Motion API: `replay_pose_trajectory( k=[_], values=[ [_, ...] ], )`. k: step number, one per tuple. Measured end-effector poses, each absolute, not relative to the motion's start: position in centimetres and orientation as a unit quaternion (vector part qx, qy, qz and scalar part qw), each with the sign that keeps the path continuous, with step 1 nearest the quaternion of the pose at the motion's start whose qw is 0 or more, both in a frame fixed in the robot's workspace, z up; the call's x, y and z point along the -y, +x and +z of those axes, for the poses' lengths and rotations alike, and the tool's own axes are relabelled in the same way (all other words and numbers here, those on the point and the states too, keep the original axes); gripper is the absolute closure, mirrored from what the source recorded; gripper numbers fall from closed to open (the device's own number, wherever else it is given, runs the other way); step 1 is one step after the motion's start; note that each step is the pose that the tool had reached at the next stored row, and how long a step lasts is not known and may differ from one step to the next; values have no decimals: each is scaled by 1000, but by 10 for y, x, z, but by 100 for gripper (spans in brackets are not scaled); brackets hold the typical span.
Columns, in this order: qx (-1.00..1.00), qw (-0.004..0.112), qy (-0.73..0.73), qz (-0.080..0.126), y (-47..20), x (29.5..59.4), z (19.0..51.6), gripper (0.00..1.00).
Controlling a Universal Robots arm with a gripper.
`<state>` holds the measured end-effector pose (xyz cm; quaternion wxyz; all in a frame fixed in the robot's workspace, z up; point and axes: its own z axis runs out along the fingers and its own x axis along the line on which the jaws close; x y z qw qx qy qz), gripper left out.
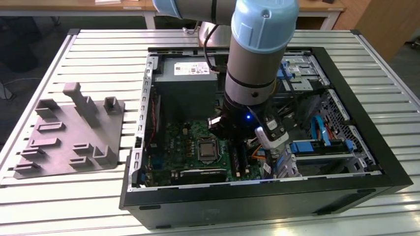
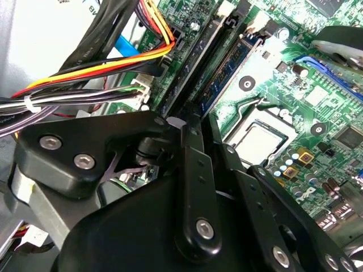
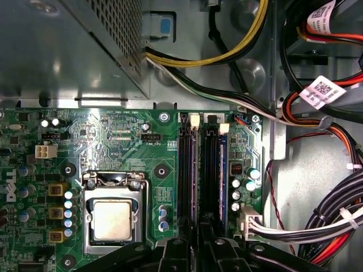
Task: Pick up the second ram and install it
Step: 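Insert the second ram into the second slot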
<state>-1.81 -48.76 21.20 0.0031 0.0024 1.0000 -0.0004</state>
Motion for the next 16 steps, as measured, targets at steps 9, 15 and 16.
replay_pose_trajectory(
  k=[9,15,16],
  values=[
    [-1000,3,2,-2,-18,486,241,86],
    [-1000,3,2,-3,-18,485,244,90],
    [-1000,3,2,-3,-18,485,244,90]
  ],
)
